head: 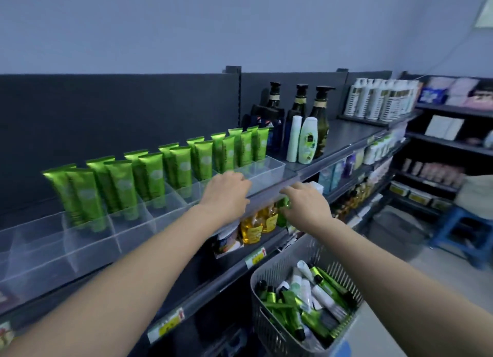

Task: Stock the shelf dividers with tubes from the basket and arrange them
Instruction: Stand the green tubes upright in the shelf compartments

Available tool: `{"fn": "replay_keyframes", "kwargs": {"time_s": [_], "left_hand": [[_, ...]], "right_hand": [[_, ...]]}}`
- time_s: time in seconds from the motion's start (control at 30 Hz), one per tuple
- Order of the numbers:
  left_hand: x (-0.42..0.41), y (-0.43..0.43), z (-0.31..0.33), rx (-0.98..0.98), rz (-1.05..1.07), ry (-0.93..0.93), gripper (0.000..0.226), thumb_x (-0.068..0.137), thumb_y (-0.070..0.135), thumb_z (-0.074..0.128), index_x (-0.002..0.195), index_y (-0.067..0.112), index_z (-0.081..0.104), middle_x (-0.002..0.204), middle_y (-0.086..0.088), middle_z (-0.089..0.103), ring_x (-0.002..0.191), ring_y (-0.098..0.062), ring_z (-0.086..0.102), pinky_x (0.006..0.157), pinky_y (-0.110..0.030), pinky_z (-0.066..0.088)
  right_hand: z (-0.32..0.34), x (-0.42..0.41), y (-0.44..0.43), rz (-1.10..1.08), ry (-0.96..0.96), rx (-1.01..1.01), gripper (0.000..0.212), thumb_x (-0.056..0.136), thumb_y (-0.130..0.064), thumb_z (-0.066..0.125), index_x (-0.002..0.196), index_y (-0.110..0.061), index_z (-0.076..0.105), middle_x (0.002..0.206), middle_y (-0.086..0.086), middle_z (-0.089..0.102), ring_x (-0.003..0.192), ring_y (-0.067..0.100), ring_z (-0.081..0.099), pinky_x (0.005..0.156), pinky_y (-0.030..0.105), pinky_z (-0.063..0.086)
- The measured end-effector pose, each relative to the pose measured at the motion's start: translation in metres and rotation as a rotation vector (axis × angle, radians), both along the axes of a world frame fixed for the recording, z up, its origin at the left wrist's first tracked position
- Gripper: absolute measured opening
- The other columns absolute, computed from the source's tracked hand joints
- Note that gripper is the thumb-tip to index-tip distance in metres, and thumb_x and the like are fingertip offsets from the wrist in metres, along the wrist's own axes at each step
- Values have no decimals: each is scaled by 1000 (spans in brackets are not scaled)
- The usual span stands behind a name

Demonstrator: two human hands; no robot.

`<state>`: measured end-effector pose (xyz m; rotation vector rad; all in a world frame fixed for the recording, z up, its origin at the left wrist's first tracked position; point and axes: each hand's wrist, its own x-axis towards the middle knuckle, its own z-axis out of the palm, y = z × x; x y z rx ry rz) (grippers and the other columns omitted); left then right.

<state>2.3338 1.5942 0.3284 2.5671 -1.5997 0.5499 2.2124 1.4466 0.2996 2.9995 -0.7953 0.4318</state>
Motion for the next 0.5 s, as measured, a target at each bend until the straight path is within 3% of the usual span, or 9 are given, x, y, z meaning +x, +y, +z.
{"fn": "replay_keyframes", "kwargs": {"time_s": [0.5], "left_hand": [[-81,-89,-138,327,58,144,28,91,29,54,116,17,58,116,-4,57,113,-25,49,87,-37,42]], "right_hand": [[-113,-102,-95,-23,314,129,34,89,-32,58,117,-15,55,121,11,53,114,31,47,88,40,44]]}}
